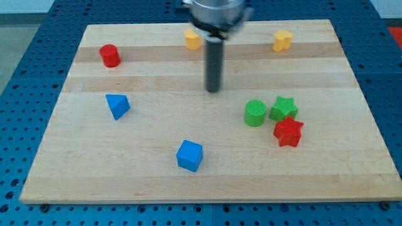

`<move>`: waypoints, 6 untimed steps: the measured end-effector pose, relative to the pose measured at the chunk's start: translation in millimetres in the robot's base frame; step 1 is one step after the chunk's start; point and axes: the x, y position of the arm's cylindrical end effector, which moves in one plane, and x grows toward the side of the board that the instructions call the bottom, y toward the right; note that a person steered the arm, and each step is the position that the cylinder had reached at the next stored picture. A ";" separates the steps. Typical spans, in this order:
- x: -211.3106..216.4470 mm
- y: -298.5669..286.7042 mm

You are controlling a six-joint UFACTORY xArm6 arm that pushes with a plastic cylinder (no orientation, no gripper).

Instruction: Point your arm at the top left corner of the board

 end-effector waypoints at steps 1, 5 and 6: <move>-45.8 -70.4; -134.8 -222.2; -132.4 -257.3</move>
